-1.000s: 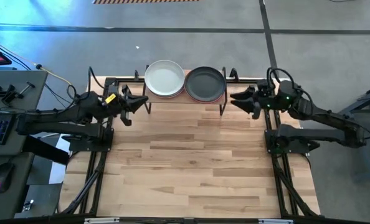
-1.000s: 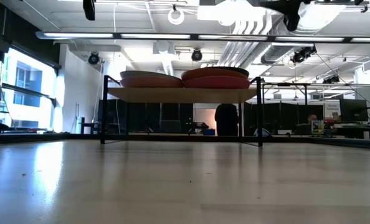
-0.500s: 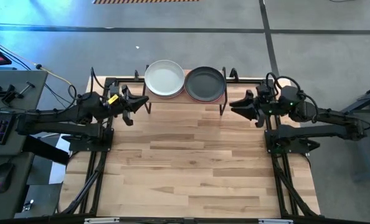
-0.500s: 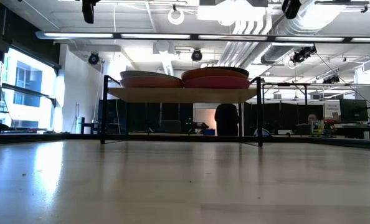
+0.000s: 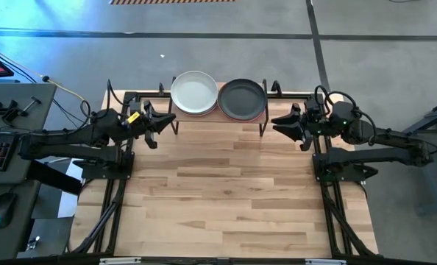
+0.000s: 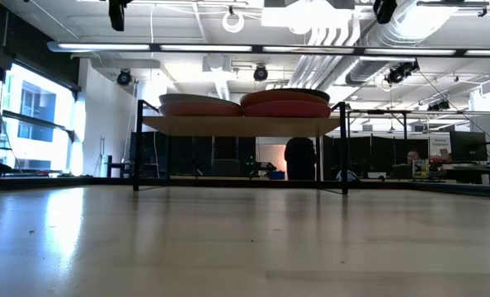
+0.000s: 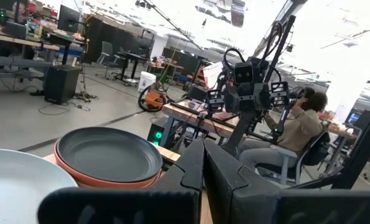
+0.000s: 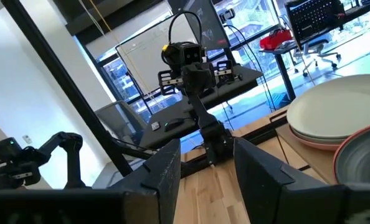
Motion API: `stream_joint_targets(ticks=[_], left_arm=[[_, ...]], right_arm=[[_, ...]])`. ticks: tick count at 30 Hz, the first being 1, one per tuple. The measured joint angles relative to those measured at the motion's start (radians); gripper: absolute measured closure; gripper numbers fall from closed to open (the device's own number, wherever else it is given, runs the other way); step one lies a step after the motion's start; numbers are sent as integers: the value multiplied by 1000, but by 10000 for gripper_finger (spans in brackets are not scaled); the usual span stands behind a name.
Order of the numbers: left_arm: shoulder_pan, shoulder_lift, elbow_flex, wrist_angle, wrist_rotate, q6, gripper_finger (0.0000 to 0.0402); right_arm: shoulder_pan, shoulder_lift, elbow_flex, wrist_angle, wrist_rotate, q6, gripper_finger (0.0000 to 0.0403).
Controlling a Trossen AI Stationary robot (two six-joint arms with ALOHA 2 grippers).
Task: Place and stack plates onto a shelf
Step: Return to Home Position
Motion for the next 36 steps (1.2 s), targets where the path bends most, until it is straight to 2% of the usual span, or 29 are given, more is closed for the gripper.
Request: stream_joint_targets(ticks=[6, 16, 25, 31, 36], left_arm=[[0, 0, 0, 0, 0, 0, 401], [-1, 0, 0, 0, 18, -39, 401], [-34, 0, 0, 0, 46, -21, 402], [-56, 0, 0, 0, -42, -18, 402], [-82, -18, -20, 14, -51, -17, 401]], right_arm=[[0, 0, 0, 0, 0, -24, 297], [0, 0, 0, 0, -1, -72, 397], [0, 0, 0, 0, -1, -85, 401], [0, 0, 0, -12, -2, -78, 402], [0, 1, 0, -56, -3, -76, 402]])
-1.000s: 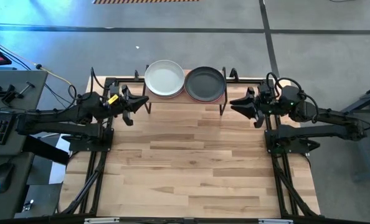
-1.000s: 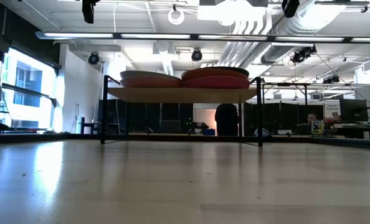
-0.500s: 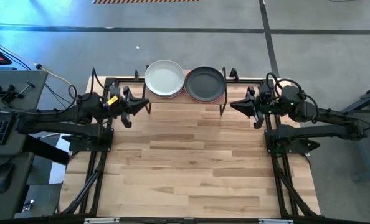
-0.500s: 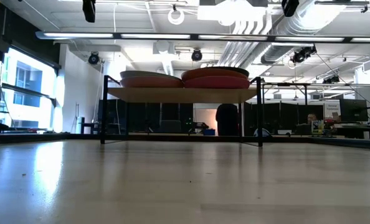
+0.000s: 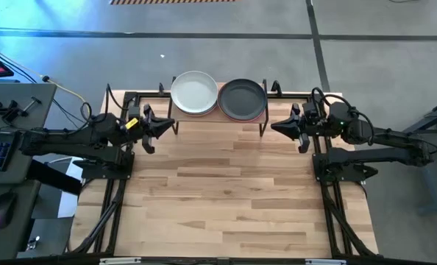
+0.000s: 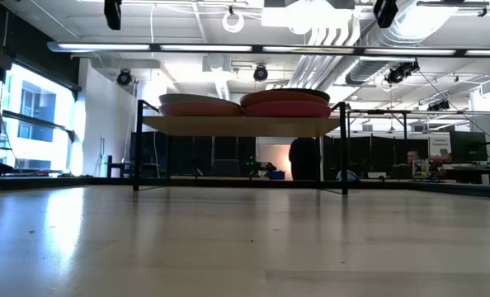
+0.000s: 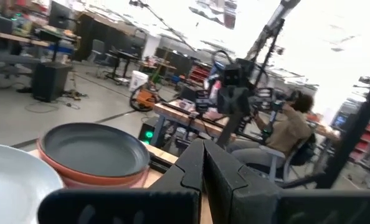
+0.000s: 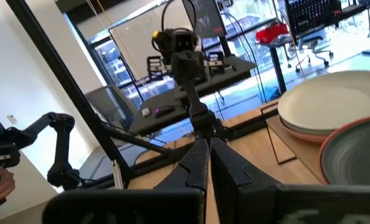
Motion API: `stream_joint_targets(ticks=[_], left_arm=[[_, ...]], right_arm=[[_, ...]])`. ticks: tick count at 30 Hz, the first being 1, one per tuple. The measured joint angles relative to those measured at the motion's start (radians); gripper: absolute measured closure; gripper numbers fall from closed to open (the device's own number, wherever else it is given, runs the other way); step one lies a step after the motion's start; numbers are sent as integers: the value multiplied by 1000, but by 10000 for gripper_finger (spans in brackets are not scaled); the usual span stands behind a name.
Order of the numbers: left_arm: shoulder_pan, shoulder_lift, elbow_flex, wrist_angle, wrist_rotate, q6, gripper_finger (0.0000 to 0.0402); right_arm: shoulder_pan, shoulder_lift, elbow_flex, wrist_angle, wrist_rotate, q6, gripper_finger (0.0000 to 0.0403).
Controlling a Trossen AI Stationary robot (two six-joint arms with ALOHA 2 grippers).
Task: Place and stack plates onto a shelf
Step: Return to Home Position
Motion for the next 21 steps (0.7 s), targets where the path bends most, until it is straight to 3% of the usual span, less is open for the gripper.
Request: stream_joint_targets(ticks=[21], left_arm=[[-16, -538, -343, 51, -28, 27, 401]], right_arm=[[0, 0, 0, -13, 1, 0, 403]])
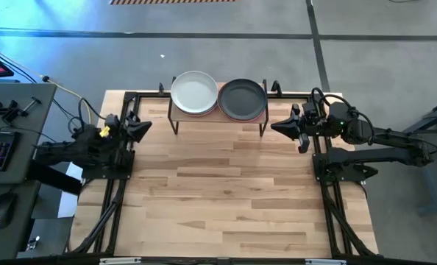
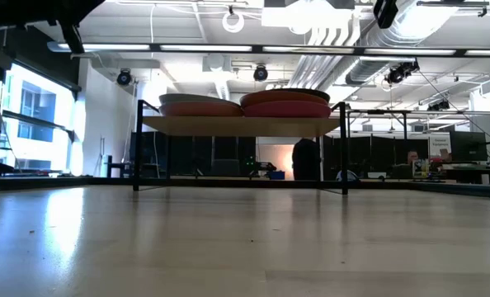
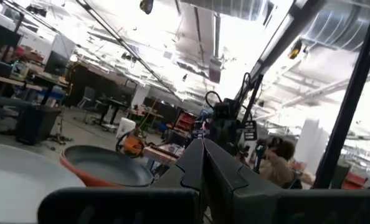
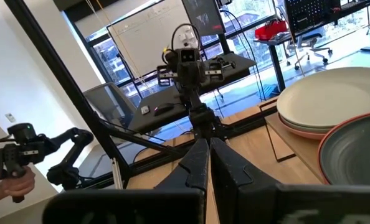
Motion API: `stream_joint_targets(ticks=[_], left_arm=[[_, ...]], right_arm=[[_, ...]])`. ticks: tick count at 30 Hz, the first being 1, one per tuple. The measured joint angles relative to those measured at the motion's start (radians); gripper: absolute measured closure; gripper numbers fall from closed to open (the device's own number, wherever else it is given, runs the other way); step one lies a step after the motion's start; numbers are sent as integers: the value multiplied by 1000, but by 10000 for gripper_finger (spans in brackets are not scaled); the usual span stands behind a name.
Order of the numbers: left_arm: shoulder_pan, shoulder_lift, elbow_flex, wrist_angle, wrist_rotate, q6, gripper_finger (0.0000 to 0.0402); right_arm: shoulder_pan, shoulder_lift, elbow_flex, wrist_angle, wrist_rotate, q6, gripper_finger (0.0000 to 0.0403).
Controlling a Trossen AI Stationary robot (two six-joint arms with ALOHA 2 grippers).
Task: Place and stack plates onto a shelf
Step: Return to Home Position
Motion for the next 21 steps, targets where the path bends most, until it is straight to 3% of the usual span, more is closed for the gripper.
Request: stream_joint_targets(ticks=[9, 21], left_arm=[[0, -81, -216, 232, -8, -57, 401], [0, -81, -219, 142, -58, -10, 402]], right_arm=[[0, 0, 0, -20, 0, 0, 403], [0, -1, 0, -45, 0, 0, 403]])
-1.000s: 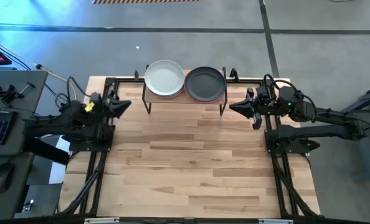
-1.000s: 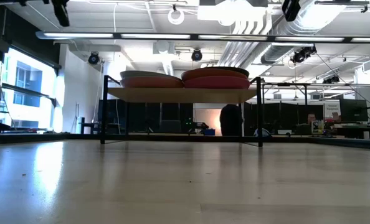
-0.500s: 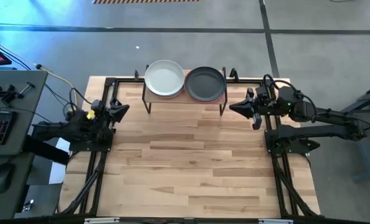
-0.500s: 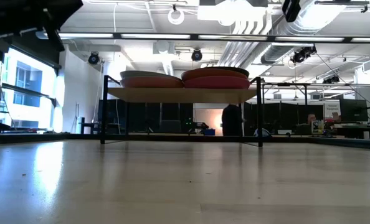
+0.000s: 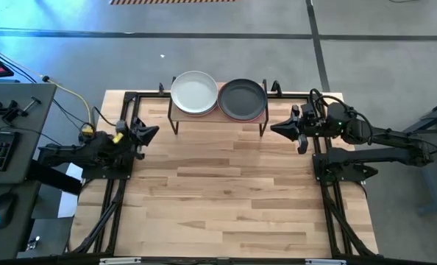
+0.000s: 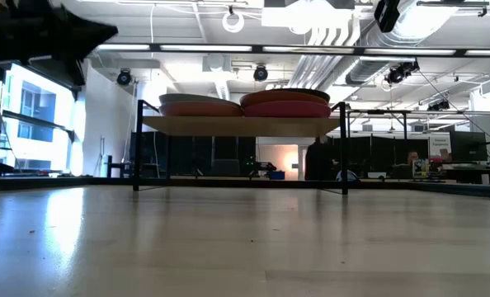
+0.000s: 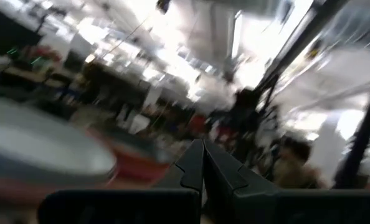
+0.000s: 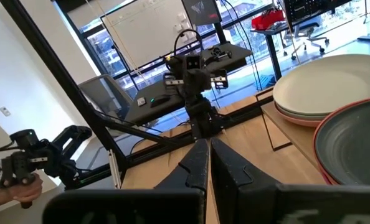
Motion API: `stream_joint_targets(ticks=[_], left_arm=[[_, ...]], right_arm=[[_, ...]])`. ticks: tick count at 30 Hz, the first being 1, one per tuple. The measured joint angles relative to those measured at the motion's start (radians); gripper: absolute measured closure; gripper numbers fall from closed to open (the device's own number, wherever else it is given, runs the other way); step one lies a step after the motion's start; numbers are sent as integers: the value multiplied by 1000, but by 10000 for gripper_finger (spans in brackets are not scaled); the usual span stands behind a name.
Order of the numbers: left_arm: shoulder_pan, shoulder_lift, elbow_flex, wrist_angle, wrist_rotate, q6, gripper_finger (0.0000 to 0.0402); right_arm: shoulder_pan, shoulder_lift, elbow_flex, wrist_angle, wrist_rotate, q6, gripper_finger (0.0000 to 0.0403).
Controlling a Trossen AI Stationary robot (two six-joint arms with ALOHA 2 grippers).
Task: Place and stack plates onto a shelf
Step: Return to Home Position
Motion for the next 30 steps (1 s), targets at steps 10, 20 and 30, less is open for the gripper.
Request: stream_joint_targets(ticks=[10, 20, 30], left_arm=[[0, 5, 0, -345, -58, -98, 402], [0, 15, 0, -352, 15, -68, 402], [0, 15, 0, -351, 15, -69, 402]], right_arm=[[0, -23, 0, -18, -59, 0, 403], [0, -166, 0, -249, -63, 13, 403], [0, -375, 0, -334, 10, -198, 403]])
